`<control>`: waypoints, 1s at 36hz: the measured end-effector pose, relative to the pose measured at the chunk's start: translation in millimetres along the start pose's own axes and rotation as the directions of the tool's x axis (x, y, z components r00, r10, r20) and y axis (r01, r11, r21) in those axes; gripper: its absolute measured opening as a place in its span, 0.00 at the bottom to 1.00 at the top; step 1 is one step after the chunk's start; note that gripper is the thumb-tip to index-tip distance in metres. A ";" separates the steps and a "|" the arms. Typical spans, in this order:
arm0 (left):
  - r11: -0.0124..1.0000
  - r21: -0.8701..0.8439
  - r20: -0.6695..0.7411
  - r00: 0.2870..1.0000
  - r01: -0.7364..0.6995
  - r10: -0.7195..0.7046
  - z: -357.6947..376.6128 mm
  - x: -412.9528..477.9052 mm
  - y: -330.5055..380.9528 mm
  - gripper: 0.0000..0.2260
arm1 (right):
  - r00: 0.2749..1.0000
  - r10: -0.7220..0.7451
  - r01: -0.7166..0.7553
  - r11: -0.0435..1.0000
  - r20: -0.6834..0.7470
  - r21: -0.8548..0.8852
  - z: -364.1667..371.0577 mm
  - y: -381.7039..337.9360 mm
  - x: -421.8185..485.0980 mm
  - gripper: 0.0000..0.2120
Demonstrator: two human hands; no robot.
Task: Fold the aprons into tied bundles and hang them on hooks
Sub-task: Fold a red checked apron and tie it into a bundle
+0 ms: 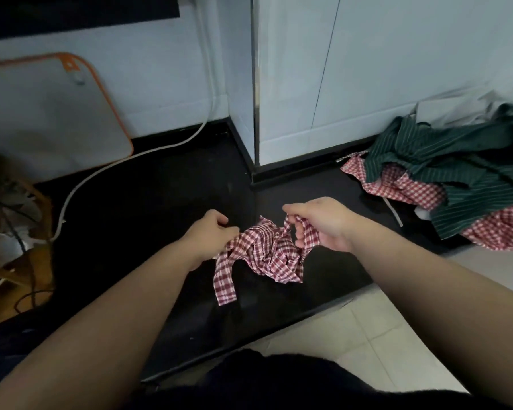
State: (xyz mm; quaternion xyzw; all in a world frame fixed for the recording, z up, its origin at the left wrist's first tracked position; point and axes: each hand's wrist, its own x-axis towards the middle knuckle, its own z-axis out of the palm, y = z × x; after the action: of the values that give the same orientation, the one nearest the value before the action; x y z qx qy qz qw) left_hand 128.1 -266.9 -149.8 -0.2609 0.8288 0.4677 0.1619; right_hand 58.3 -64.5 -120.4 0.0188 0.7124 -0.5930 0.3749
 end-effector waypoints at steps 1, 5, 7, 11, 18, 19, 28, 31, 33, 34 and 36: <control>1.000 -0.016 0.049 0.999 0.022 -0.021 9.3 -2.7 6.5 0.27 | 1.000 -0.003 0.002 1.000 0.026 0.015 -12.0 -0.7 -0.1 0.14; 0.985 0.067 0.241 0.956 0.156 -0.168 47.0 -13.5 15.8 0.29 | 0.997 -0.048 0.041 0.995 0.068 0.092 -46.2 4.1 3.1 0.07; 0.976 0.120 0.169 0.965 0.180 -0.199 62.8 -15.7 20.2 0.14 | 0.993 -0.102 0.102 0.995 0.058 -0.003 -62.2 5.4 3.8 0.05; 0.932 -0.347 -0.175 0.969 0.106 -0.175 82.4 -8.4 43.5 0.06 | 0.981 -0.185 0.192 0.927 0.055 -0.321 -100.7 5.2 -0.7 0.07; 0.987 -0.058 -0.344 0.925 0.149 -0.160 95.9 4.4 48.0 0.20 | 0.948 -0.315 0.216 0.750 -0.050 -0.625 -145.2 6.9 -1.7 0.13; 0.978 0.102 -0.343 0.929 0.183 -0.138 105.7 3.9 48.3 0.23 | 0.943 -0.328 0.221 0.738 -0.053 -0.637 -150.8 9.8 -2.5 0.13; 0.794 0.565 -0.003 0.961 -0.226 0.276 178.3 5.6 80.2 0.43 | 0.970 -0.243 0.197 0.838 -0.025 -0.509 -175.4 47.9 -6.3 0.11; 0.826 0.534 0.026 0.980 -0.180 0.197 180.6 17.3 84.5 0.42 | 0.980 -0.189 0.145 0.881 -0.056 -0.451 -180.5 54.0 -6.5 0.08; 0.810 0.577 -0.073 0.980 -0.110 0.185 178.9 22.4 89.8 0.37 | 0.985 -0.152 0.112 0.921 -0.080 -0.373 -185.4 56.1 -5.5 0.07; 0.767 0.636 -0.121 0.971 -0.083 0.206 177.3 23.0 92.4 0.36 | 0.987 -0.132 0.097 0.941 -0.087 -0.324 -186.3 56.3 -5.2 0.07; 0.729 0.677 -0.110 0.966 -0.099 0.234 176.7 25.6 98.6 0.36 | 0.991 -0.101 0.078 0.972 -0.091 -0.223 -190.2 55.2 -3.9 0.08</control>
State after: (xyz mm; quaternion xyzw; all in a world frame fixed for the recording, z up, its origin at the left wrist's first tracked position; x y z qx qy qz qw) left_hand 54.1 -80.2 -185.0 -0.1530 0.9723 0.1269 0.1227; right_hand -10.3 116.8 -161.1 -0.0244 0.7916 -0.5255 0.3107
